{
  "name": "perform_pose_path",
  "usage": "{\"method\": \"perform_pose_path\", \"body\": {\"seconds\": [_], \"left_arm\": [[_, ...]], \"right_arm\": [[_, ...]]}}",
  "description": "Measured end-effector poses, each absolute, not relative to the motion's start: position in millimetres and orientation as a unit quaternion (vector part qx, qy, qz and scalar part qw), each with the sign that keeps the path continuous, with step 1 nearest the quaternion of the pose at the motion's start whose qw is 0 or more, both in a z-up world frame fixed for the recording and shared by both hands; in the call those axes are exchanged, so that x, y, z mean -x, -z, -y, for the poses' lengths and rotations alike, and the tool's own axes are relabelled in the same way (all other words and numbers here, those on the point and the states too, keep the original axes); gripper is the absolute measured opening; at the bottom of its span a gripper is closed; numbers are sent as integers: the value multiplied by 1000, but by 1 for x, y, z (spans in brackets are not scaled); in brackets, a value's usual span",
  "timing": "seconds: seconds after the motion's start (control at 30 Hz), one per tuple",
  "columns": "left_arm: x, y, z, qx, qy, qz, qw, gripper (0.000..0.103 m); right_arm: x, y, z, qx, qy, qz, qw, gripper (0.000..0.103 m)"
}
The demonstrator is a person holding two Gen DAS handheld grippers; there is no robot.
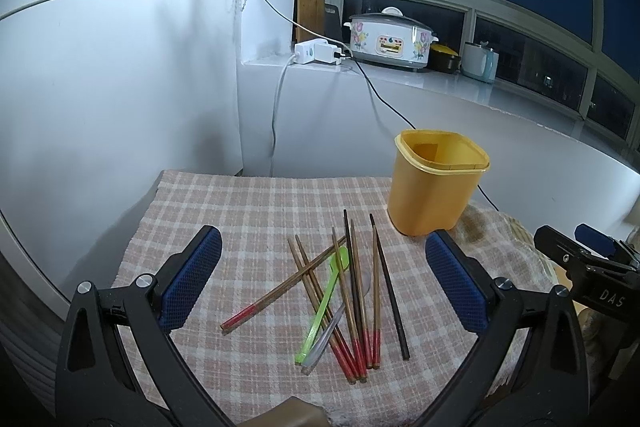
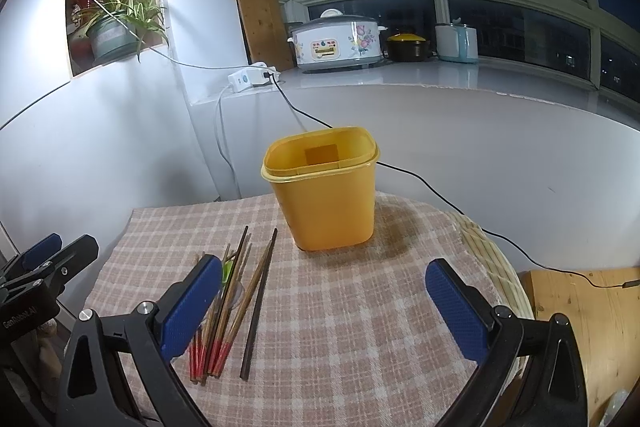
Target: Organize utensils
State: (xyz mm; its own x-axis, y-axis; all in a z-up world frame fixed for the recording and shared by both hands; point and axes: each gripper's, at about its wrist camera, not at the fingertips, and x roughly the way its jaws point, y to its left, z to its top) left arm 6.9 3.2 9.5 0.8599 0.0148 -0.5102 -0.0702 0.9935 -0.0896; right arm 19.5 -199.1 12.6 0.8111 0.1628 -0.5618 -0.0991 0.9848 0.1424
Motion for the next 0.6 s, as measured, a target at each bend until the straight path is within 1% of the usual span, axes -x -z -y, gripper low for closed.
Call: {"method": "perform_pose_path", "body": {"seconds": [0.6], "left_arm": [[-5,-14,0,50,-26,-260,964,103]], "right_arm": [[-20,-12,200,-52,-73,-302,949,103]]}}
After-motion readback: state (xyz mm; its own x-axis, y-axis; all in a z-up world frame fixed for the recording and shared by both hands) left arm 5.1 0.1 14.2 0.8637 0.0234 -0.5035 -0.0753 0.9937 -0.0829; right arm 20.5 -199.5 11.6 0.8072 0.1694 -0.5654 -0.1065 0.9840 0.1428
